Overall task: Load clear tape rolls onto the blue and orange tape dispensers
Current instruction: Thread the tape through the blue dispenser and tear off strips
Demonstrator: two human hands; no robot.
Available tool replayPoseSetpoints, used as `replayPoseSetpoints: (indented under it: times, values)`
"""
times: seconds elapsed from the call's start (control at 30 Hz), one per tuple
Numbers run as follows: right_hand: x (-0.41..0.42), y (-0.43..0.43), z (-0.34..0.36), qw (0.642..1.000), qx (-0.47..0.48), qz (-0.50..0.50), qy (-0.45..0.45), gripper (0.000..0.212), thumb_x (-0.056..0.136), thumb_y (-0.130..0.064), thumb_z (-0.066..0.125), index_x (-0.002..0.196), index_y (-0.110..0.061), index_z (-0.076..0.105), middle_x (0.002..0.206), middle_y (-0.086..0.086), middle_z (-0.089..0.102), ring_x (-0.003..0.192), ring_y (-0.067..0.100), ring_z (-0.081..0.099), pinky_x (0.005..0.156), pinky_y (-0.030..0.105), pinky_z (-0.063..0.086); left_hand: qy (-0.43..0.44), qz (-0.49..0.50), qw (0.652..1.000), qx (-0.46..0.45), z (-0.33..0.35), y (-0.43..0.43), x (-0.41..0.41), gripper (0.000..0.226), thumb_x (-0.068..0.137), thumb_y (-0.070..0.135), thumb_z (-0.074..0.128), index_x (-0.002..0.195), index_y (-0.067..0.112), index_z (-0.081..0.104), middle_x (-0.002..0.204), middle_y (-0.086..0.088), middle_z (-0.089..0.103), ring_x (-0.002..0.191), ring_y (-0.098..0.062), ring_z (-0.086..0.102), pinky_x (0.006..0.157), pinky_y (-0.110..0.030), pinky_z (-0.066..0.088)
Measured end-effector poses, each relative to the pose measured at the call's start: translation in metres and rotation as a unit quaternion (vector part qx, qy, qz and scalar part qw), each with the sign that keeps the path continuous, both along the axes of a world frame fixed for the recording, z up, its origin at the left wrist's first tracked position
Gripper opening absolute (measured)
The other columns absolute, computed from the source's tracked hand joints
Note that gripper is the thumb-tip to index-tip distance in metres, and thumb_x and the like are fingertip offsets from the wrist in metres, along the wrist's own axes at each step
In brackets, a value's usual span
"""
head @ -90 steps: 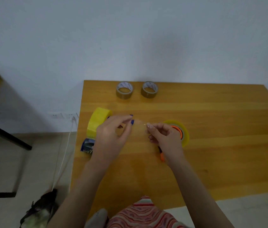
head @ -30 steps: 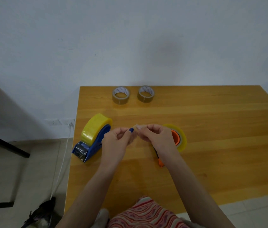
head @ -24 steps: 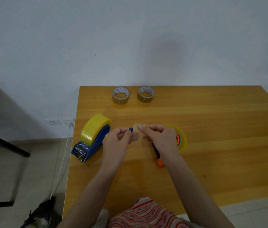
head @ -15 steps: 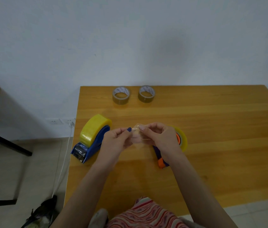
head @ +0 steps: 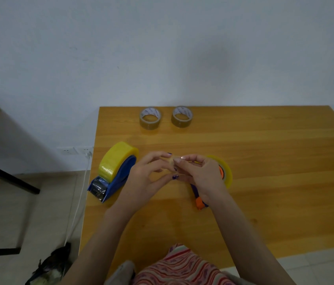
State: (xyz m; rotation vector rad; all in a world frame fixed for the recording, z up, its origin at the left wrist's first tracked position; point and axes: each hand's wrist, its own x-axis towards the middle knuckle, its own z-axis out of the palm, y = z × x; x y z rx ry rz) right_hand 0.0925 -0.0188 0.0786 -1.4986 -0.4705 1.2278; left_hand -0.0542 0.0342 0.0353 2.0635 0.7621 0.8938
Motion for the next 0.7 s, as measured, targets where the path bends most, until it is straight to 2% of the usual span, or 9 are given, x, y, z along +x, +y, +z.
replayPoseSetpoints:
  times: [0.1,0.17,0.23,0.3,0.4,0.5,0.63,0.7]
  values:
    - [-0.002,-0.002,0.000,1.000,0.011,0.013,0.022,0.022,0.078,-0.006,0.073,0.096,-0.002,0.061,0.091,0.019,0.073,0.080,0.025,0.073,0.066,0.034,0.061,-0.077,0.049,0.991,-0.095,0.005,-0.006,0.002,0.011,0.079,0.030,0.064,0.088,0.023,0.067,0.108,0.004,0.063,0.102,-0.006,0.060,0.079,-0.016,0.050]
    - [-0.004,-0.003,0.000,0.999,0.019,0.017,0.034,0.026,0.078,-0.005,0.073,0.100,-0.001,0.059,0.093,0.020,0.073,0.082,0.025,0.073,0.067,0.034,0.060,-0.098,0.074,0.983,-0.137,0.004,-0.009,0.002,0.006,0.080,0.027,0.065,0.085,0.029,0.064,0.104,0.006,0.064,0.102,-0.008,0.061,0.080,-0.022,0.052]
    - [-0.006,-0.004,-0.001,0.999,0.027,0.022,0.042,0.028,0.078,-0.006,0.073,0.101,-0.001,0.058,0.093,0.020,0.073,0.083,0.025,0.073,0.068,0.034,0.060,-0.114,0.090,0.976,-0.164,0.002,-0.010,0.002,0.010,0.081,0.022,0.068,0.087,0.028,0.063,0.102,0.006,0.066,0.099,-0.012,0.063,0.081,-0.030,0.054]
    - [-0.007,-0.005,-0.002,0.998,0.033,0.031,0.042,0.024,0.078,-0.005,0.072,0.098,-0.003,0.060,0.090,0.018,0.074,0.081,0.025,0.073,0.068,0.034,0.060,-0.116,0.105,0.971,-0.178,0.003,-0.013,0.002,0.019,0.082,0.014,0.069,0.091,0.029,0.061,0.101,0.008,0.066,0.092,-0.011,0.065,0.077,-0.033,0.055]
    - [-0.009,-0.007,-0.004,0.998,0.041,0.034,0.032,0.019,0.079,-0.002,0.071,0.095,-0.004,0.060,0.086,0.015,0.074,0.078,0.022,0.073,0.068,0.033,0.060,-0.116,0.123,0.967,-0.191,0.004,-0.017,0.002,0.018,0.079,0.028,0.070,0.093,0.033,0.060,0.100,0.009,0.066,0.088,-0.010,0.065,0.074,-0.030,0.056]
    - [-0.012,-0.008,-0.005,0.998,0.044,0.036,0.008,0.026,0.077,-0.003,0.073,0.099,-0.002,0.060,0.087,0.014,0.075,0.080,0.023,0.073,0.071,0.035,0.060,-0.117,0.154,0.963,-0.185,0.003,-0.021,0.001,0.016,0.079,0.037,0.067,0.094,0.036,0.062,0.099,0.007,0.067,0.086,-0.009,0.065,0.074,-0.028,0.055]
    - [-0.015,-0.011,-0.006,0.997,0.043,0.051,-0.047,0.031,0.074,-0.007,0.078,0.099,-0.004,0.060,0.086,0.011,0.076,0.080,0.020,0.073,0.069,0.033,0.061,-0.081,0.175,0.964,-0.184,0.006,-0.026,0.002,0.032,0.084,0.028,0.066,0.115,0.032,0.060,0.098,0.007,0.067,0.084,-0.001,0.063,0.072,-0.013,0.051]
    - [-0.015,-0.012,-0.007,0.996,0.047,0.058,-0.058,0.029,0.074,-0.009,0.078,0.098,-0.006,0.061,0.087,0.011,0.076,0.081,0.020,0.073,0.070,0.033,0.060,-0.080,0.174,0.961,-0.198,0.006,-0.029,0.001,0.037,0.084,0.025,0.065,0.120,0.029,0.058,0.095,0.004,0.069,0.085,-0.001,0.064,0.073,-0.012,0.051]
